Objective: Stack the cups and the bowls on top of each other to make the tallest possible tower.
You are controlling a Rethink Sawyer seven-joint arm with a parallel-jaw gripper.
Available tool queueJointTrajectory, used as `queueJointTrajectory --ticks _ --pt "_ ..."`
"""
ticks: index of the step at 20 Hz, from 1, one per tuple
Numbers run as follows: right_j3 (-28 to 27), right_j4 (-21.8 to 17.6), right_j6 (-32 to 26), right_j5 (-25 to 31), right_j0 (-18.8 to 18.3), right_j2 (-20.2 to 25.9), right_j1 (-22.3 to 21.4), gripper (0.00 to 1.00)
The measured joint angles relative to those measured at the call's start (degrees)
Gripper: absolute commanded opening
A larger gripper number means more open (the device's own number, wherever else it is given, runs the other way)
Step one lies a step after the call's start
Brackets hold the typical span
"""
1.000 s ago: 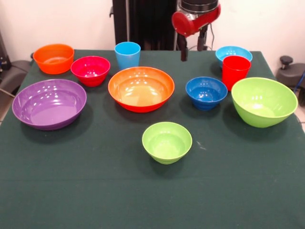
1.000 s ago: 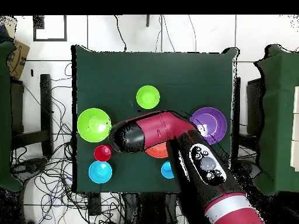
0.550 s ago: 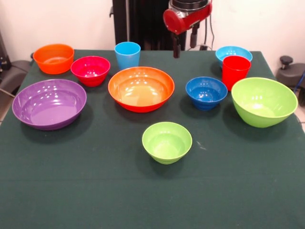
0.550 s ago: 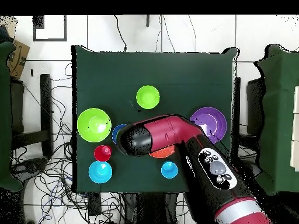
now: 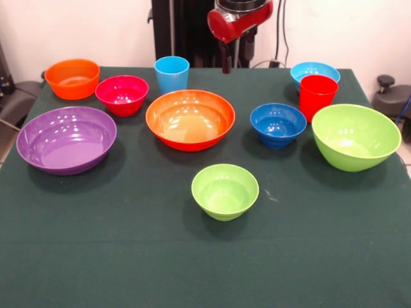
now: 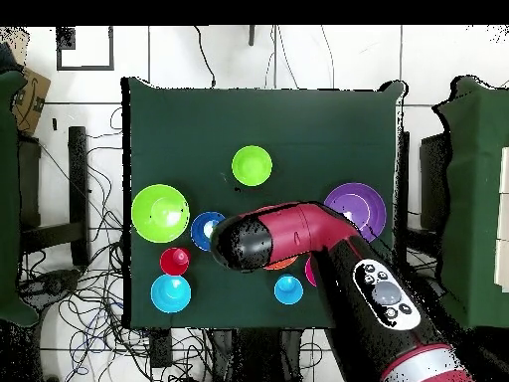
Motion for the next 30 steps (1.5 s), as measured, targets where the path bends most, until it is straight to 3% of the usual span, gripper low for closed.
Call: queueJointTrajectory --ticks 15,30 --pt "0.13 -6.55 -4.56 14.22 -1.72 7.26 -0.89 1.00" --pt "0.05 -6.95 -4.58 15.24 1.56 11.40 -0.51 1.00"
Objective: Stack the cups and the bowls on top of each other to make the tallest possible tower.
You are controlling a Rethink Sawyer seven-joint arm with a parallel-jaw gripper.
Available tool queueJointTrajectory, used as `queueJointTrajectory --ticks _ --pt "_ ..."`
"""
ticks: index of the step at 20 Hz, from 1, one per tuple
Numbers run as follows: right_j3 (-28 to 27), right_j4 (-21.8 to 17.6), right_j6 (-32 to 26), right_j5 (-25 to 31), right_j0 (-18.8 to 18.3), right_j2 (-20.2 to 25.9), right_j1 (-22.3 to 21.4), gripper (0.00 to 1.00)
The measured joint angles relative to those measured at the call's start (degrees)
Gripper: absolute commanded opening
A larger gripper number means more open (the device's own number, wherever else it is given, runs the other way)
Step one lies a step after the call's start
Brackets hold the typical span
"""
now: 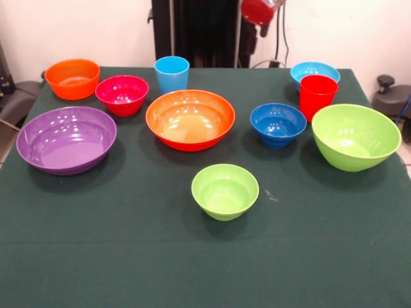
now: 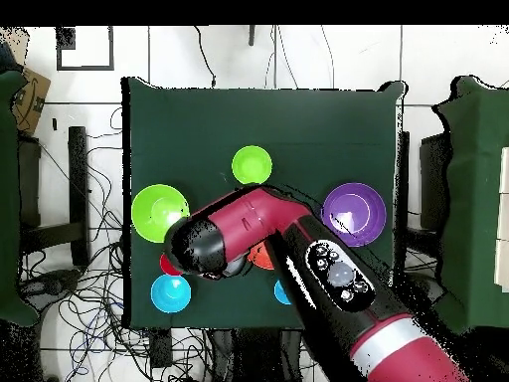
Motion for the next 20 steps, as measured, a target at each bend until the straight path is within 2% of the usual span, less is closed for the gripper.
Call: queueJointTrajectory --ticks 4,13,20 --pt "-0.02 0.04 0.00 0.18 0.54 1.73 -0.01 1.00" --pt "-0.53 0.02 0.00 0.18 1.26 2.09 0.28 1.00" --pt "-1.33 -0.01 0.00 0.09 4.49 1.86 1.88 1.00"
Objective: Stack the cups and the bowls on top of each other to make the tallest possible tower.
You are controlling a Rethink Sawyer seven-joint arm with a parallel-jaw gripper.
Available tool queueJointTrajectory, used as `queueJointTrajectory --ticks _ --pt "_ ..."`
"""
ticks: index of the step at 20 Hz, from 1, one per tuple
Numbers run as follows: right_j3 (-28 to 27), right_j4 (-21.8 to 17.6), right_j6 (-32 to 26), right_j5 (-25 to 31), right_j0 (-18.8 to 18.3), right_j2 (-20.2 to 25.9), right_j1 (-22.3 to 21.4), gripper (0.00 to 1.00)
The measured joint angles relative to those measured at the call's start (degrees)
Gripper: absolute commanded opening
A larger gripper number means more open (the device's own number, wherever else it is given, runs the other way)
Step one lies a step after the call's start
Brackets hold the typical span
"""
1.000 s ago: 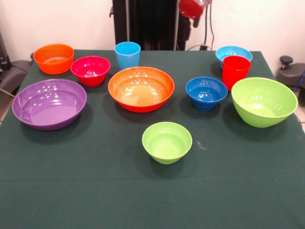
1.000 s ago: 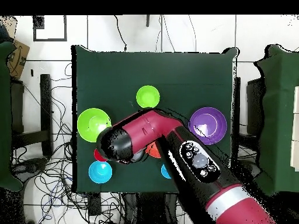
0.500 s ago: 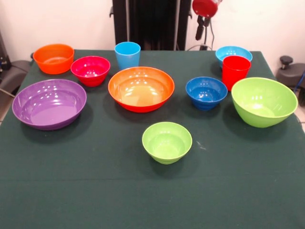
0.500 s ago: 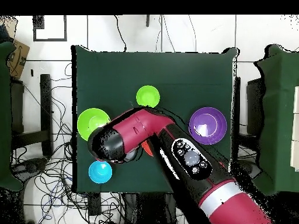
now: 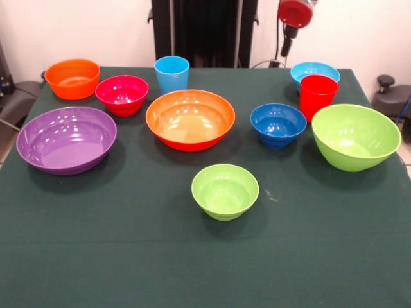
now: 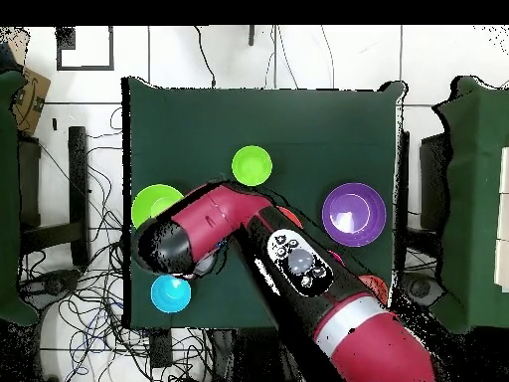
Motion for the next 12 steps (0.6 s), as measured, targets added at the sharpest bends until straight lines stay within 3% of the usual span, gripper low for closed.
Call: queueJointTrajectory --ticks 12 --pt "-0.02 -0.01 0.00 -3.33 3.28 -1.40 1.00 1.00"
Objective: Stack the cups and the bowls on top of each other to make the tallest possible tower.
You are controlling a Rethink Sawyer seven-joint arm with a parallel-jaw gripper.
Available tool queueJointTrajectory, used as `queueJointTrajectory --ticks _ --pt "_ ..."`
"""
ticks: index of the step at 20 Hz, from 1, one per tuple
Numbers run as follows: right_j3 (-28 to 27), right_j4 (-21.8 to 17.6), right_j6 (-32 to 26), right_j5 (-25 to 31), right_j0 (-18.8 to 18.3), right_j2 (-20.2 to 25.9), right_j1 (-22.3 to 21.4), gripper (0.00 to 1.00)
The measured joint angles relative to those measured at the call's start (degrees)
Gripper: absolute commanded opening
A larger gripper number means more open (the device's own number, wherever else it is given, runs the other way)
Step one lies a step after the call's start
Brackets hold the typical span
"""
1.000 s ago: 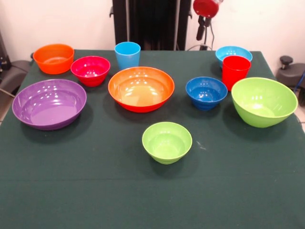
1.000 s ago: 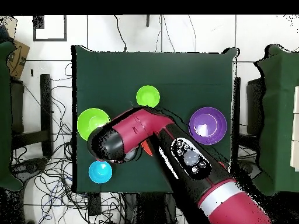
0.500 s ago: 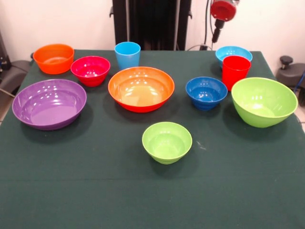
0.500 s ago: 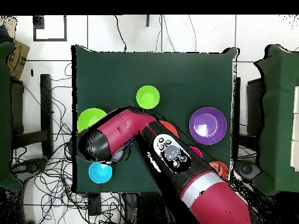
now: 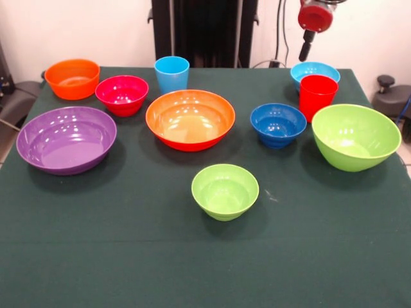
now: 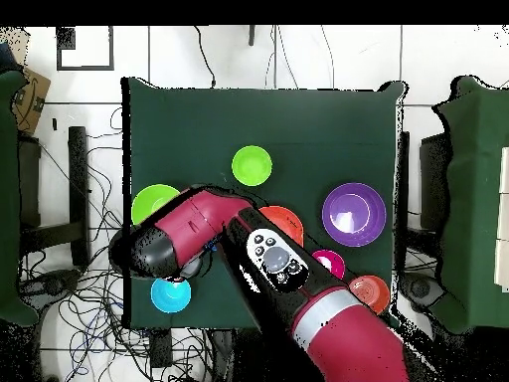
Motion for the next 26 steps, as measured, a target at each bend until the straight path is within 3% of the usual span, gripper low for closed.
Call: queueJointTrajectory --ticks 13,20,26 --pt "0.00 0.01 0.04 -2.19 0.01 -1.88 -0.11 1.00" --pt "0.00 0.92 0.48 -12.04 -0.71 -2.50 -0.77 1.00" --pt "-0.01 3.71 4.44 -20.64 -0.94 -3.63 -1.87 1.00"
